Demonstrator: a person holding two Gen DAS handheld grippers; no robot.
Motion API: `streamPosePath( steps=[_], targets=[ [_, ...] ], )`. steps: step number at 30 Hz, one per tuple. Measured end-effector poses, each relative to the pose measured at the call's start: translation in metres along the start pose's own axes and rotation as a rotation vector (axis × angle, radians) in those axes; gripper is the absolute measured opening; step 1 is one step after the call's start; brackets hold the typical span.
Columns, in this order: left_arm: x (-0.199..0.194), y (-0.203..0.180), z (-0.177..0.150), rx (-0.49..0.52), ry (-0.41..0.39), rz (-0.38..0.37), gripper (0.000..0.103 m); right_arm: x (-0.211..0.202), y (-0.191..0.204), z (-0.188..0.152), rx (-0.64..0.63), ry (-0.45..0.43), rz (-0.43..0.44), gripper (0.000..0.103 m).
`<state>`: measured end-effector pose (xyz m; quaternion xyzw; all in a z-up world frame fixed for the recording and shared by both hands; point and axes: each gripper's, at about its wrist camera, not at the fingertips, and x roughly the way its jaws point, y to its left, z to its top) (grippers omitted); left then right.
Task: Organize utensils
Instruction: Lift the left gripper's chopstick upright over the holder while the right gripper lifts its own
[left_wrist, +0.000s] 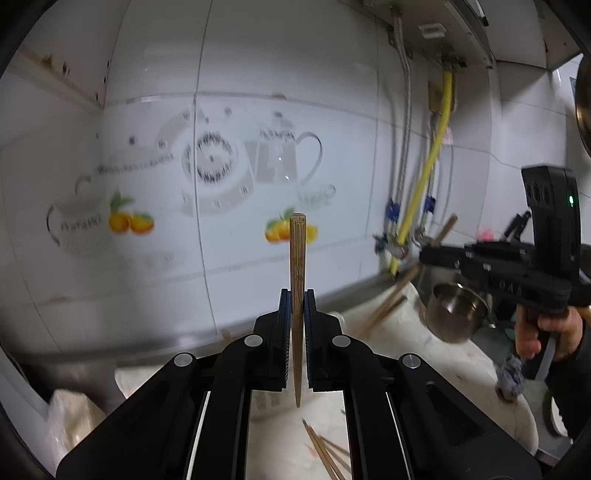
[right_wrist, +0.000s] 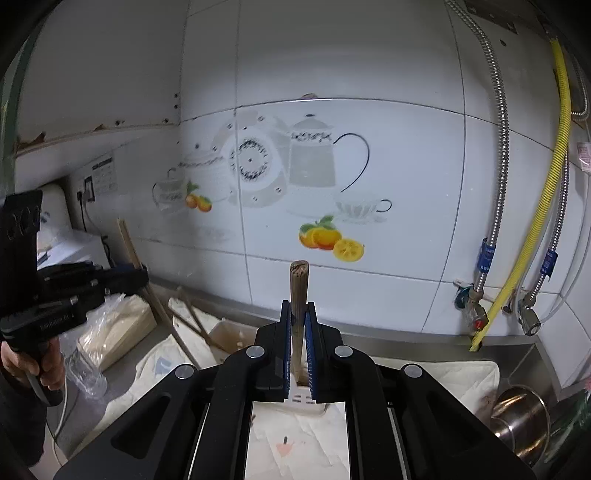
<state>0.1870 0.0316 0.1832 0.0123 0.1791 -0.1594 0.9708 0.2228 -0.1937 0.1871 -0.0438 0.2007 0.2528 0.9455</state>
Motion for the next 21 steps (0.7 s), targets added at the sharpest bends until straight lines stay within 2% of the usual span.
streamPosePath(
  steps=[3,8,15,18,21],
  targets=[
    [0.008,0.005,0.011,0.008,-0.027,0.054,0.006,0.006,-0.002,0.006,-0.008,-0.006,-0.019,0.007],
    [0.028,0.019,0.013,-0.044,-0.038,0.074,0.006,0.029,-0.007,0.004,0.001,0.025,-0.030,0.007],
    [0.028,0.033,0.021,-0.104,-0.069,0.045,0.006,0.055,-0.012,-0.013,0.021,0.085,-0.028,0.007],
    [0.032,0.032,0.025,-0.074,-0.072,0.077,0.006,0.064,-0.013,-0.022,0.020,0.107,-0.033,0.007],
    [0.039,0.036,0.023,-0.091,-0.066,0.084,0.006,0.072,-0.014,-0.028,0.024,0.127,-0.030,0.007]
  ],
)
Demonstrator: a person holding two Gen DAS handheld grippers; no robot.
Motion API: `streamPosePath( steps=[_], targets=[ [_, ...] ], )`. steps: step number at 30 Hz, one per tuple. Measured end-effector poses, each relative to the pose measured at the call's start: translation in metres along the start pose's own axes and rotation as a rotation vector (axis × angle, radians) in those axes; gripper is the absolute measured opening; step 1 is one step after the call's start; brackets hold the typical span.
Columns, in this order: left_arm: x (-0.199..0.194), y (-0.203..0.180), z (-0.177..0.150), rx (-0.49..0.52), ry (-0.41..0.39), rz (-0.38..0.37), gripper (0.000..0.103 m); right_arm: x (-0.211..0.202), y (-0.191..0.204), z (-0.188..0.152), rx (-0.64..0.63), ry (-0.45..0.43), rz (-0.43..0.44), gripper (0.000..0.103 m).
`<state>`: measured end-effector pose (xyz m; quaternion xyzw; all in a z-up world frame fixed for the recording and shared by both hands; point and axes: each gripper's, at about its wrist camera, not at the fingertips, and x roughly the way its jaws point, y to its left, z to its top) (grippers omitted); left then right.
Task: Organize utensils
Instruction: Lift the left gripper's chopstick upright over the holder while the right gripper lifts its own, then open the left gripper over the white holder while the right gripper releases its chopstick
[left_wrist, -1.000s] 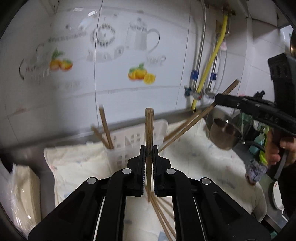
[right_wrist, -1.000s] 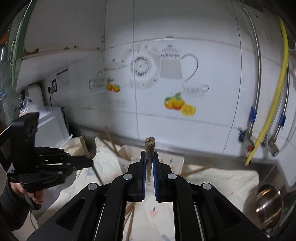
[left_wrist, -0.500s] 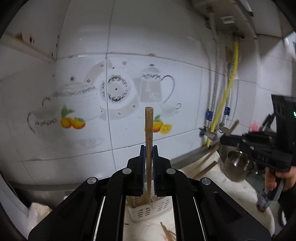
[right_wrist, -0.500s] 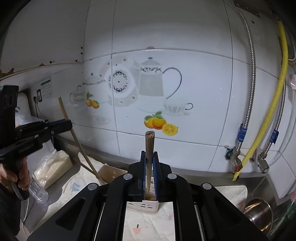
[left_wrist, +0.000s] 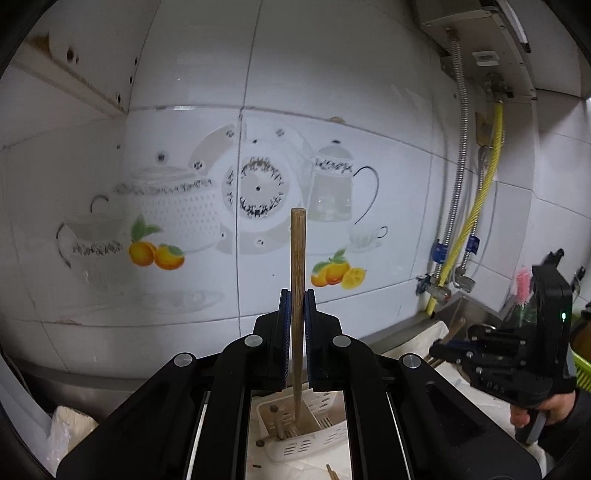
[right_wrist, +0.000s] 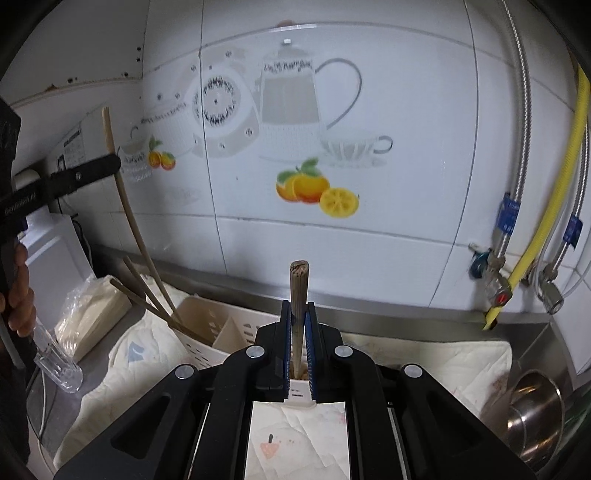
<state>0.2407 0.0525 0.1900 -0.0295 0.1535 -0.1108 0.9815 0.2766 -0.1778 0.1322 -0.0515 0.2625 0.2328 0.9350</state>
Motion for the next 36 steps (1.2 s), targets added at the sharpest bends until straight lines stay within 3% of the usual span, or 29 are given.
streamPosePath(
  steps=[12,17,22,30,36],
  targets=[
    [0.047,0.019,-0.044,-0.075,0.150,0.005,0.006,0.016,-0.002,-0.015,0.012,0.045,0.004,0.007],
    [0.050,0.016,-0.053,-0.062,0.168,0.011,0.009,0.013,-0.003,-0.016,0.012,0.036,-0.006,0.008],
    [0.043,0.013,-0.051,-0.066,0.159,0.015,0.034,0.003,-0.005,-0.017,0.018,0.012,-0.016,0.011],
    [0.009,0.008,-0.054,-0.080,0.117,0.025,0.058,-0.031,0.003,-0.026,0.025,-0.050,-0.004,0.020],
    [-0.021,-0.002,-0.074,-0.073,0.103,0.038,0.070,-0.053,0.025,-0.064,0.006,-0.047,0.018,0.021]
  ],
)
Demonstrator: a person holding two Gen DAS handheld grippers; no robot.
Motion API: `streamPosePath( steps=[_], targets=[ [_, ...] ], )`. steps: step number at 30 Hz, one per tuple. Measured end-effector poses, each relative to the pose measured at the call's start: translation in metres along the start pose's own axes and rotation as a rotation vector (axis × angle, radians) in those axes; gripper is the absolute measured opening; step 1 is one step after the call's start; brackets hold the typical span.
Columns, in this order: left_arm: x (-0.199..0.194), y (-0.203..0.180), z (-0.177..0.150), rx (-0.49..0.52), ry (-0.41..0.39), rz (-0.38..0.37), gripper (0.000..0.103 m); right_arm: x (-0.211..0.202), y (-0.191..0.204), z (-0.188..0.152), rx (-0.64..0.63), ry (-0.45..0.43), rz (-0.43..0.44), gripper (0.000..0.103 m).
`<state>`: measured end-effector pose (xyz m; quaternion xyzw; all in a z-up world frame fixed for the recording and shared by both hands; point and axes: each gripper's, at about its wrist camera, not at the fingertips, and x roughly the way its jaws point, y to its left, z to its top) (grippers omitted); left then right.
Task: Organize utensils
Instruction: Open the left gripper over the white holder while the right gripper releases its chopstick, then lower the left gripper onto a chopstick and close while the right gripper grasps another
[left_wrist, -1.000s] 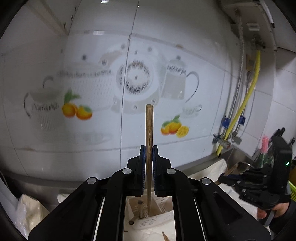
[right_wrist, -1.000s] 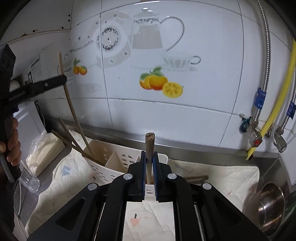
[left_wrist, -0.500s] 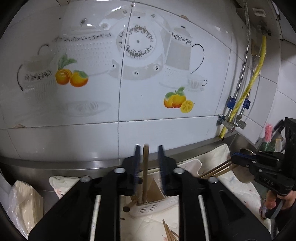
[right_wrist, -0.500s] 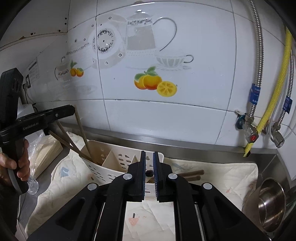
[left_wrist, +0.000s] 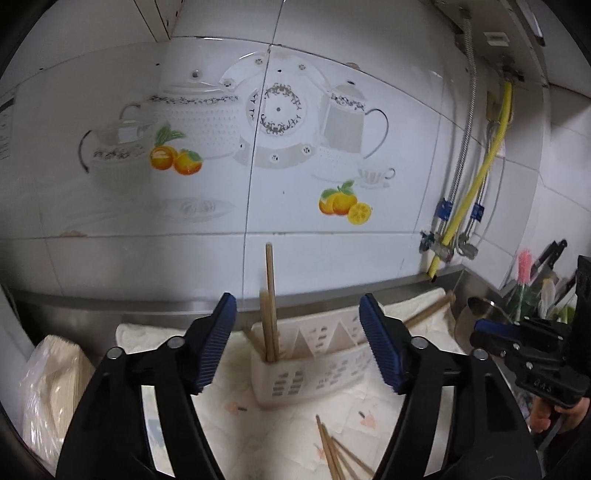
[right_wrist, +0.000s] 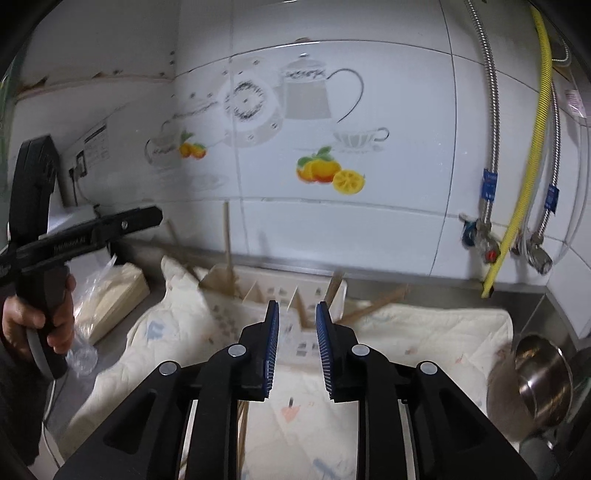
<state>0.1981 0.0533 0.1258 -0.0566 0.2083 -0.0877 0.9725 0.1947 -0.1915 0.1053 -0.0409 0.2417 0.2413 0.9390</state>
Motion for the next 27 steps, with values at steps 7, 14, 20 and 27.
streamPosePath(
  steps=[7,14,20,27],
  targets=[
    [-0.018,-0.001,-0.047,-0.033,0.054,0.001,0.074,-0.005,0.018,-0.059,0.015,0.074,0.020,0.021],
    [-0.026,-0.001,-0.097,-0.070,0.131,0.006,0.074,-0.006,0.037,-0.119,0.013,0.160,0.045,0.021],
    [-0.031,-0.008,-0.140,-0.091,0.207,0.010,0.074,-0.006,0.052,-0.165,0.006,0.227,0.070,0.021],
    [-0.042,-0.016,-0.178,-0.108,0.250,0.030,0.073,0.000,0.063,-0.199,0.007,0.294,0.115,0.021]
  ],
)
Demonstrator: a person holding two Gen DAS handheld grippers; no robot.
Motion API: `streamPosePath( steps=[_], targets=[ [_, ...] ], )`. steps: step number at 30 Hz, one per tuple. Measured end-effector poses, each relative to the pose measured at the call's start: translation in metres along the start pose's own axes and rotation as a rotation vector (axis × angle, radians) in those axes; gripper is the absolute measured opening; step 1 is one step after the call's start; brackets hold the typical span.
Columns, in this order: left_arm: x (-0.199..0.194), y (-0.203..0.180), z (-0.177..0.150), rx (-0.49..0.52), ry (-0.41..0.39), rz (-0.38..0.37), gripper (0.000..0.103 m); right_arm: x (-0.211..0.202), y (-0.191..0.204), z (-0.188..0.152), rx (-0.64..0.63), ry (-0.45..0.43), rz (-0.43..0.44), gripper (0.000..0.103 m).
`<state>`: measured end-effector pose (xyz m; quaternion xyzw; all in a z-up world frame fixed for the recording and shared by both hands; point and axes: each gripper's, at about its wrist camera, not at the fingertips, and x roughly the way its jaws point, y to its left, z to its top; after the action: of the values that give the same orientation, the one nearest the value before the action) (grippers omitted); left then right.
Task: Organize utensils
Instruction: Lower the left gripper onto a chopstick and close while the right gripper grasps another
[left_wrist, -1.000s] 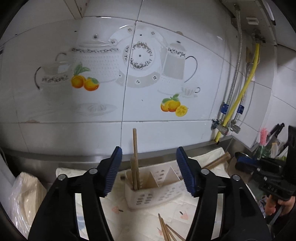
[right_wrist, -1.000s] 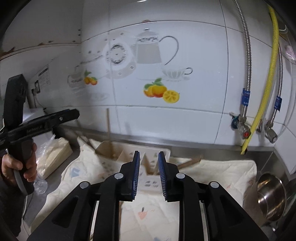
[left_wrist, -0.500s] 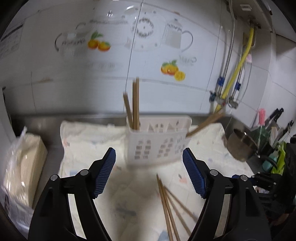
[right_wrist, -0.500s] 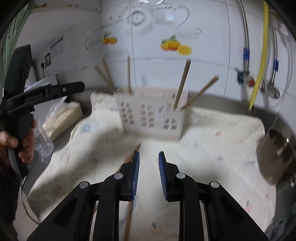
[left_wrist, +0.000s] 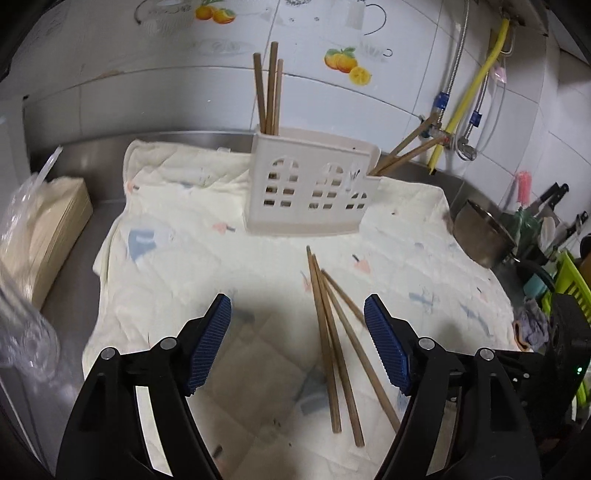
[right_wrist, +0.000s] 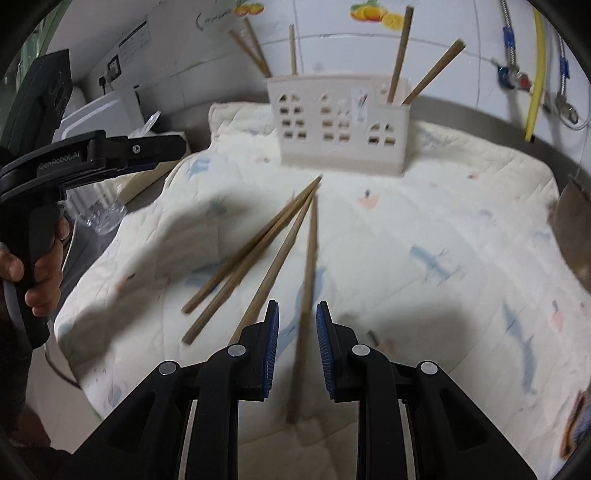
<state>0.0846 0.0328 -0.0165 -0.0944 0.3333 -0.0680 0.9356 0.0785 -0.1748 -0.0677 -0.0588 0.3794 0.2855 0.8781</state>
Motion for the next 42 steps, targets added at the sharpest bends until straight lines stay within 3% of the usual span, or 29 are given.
streamPosePath(
  steps=[11,19,25,31,42],
  targets=[
    [0.012,-0.004,-0.045,-0.046,0.091,0.009,0.054,0.019,-0.006,-0.016,0.010,0.051,0.016,0.015],
    [0.036,-0.016,-0.068,-0.073,0.167,-0.001,0.031,0.020,-0.009,-0.015,-0.011,0.047,0.020,0.008],
    [0.048,-0.025,-0.072,-0.076,0.199,0.031,0.022,0.014,-0.018,-0.012,-0.005,0.017,0.032,0.008],
    [0.055,-0.030,-0.068,-0.068,0.209,0.062,0.014,0.003,-0.025,-0.003,-0.013,-0.033,0.040,0.008],
    [0.058,-0.037,-0.068,-0.058,0.210,0.117,0.013,-0.029,-0.036,0.027,-0.033,-0.168,0.071,0.006]
  ],
)
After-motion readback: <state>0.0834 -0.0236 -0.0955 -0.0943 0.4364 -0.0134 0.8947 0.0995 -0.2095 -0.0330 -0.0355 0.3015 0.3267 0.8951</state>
